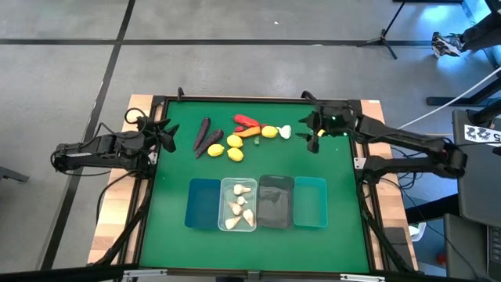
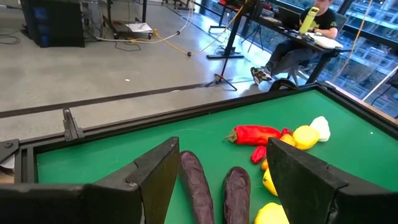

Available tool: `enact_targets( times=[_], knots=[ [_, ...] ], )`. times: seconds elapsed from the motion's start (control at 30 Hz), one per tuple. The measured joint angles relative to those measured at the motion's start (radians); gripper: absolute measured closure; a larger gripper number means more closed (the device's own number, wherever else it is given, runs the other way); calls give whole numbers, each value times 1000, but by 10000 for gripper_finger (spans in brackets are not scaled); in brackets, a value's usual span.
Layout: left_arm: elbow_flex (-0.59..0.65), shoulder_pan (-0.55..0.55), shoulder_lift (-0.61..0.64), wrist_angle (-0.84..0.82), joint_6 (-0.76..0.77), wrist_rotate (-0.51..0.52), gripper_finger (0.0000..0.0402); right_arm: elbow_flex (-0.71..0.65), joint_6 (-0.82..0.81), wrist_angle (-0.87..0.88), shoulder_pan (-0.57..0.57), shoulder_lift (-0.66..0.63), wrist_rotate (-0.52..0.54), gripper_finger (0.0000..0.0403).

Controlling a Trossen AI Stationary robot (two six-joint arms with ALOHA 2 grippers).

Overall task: Sort produce into baskets
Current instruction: Put the white garlic into the transparent bin

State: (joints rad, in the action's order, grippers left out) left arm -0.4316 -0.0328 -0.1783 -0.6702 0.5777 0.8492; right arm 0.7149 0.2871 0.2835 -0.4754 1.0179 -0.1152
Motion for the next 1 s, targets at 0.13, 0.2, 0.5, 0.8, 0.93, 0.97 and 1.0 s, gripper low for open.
enact_targets(
  times=[0.13, 0.2, 0.5, 0.8, 0.93, 0.97, 1.0],
  knots=[
    [0, 0, 0, 0, 0, 0, 164, -151, -26, -233, -63, -14, 70, 160],
    [0, 0, 0, 0, 0, 1, 164, -195, -35, -331, -85, 8, 46, 158],
    [0, 0, 0, 0, 0, 2, 164, -226, -100, -506, -101, 204, 72, 82],
    [0, 0, 0, 0, 0, 3, 164, -224, -152, -596, -101, 351, 71, 16],
    [0, 0, 0, 0, 0, 3, 164, -224, -171, -668, -101, 414, 58, 20],
    [0, 0, 0, 0, 0, 3, 164, -223, -179, -690, -101, 431, 52, 21],
    [0, 0, 0, 0, -1, 3, 164, -223, -185, -708, -101, 448, 52, 22]
  ],
)
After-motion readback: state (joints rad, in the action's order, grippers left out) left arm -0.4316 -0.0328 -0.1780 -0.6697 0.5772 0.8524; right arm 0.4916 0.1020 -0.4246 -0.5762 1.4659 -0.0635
